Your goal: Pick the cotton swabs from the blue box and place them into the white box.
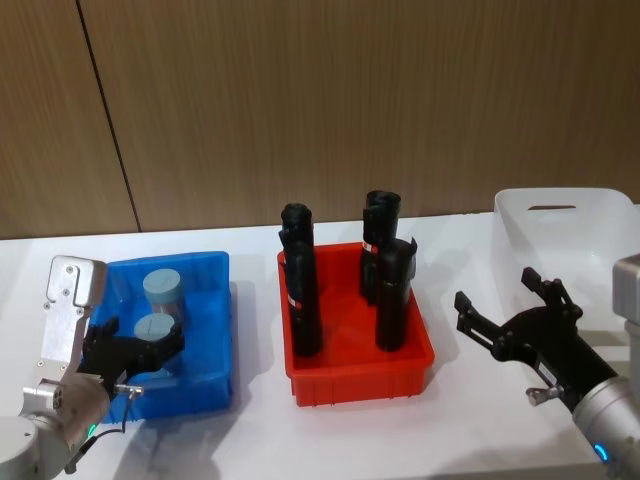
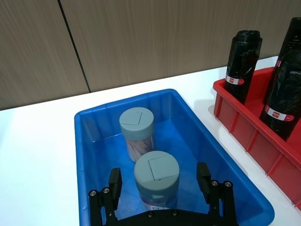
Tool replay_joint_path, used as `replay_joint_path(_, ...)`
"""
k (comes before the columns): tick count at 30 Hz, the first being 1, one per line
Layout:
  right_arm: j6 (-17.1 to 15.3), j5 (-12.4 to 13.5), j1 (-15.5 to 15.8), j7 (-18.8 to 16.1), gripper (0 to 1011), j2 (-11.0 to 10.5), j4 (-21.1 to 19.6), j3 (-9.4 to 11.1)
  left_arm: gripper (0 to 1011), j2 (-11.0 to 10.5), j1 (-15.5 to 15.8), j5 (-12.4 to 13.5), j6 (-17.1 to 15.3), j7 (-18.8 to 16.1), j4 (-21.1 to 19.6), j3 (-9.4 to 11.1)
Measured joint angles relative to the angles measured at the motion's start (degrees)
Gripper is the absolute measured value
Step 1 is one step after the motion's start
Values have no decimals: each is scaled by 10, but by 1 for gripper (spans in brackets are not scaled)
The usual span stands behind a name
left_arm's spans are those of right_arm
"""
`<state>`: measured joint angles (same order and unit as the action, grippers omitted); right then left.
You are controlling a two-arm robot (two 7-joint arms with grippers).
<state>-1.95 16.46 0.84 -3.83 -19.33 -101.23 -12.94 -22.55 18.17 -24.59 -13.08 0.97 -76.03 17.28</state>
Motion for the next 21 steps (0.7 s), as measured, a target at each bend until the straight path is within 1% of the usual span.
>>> replay_joint_path(9,0,0,0,0,1002,0,0,0,1004,4,8,1,6,13,23,-3)
replay_joint_path(21,0,0,0,0,1002,0,0,0,1004,11,21,-2,22,33,56,-5)
